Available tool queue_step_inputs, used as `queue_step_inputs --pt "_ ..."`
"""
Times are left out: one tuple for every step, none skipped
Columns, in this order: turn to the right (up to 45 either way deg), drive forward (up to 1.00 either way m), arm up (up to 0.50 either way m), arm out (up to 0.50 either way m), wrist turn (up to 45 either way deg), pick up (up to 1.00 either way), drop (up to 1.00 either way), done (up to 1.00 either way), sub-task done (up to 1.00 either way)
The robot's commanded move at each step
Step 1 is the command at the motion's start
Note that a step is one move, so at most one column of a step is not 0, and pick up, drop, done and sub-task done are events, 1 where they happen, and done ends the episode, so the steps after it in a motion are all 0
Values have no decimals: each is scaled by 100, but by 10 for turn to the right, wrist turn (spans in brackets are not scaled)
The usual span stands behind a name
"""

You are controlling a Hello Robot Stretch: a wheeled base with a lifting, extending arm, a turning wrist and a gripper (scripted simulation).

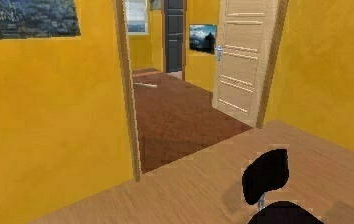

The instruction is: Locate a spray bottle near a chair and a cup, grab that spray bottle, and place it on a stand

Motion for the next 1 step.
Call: queue_step_inputs --pt "0 0 34 0 0 0 0 0 0"
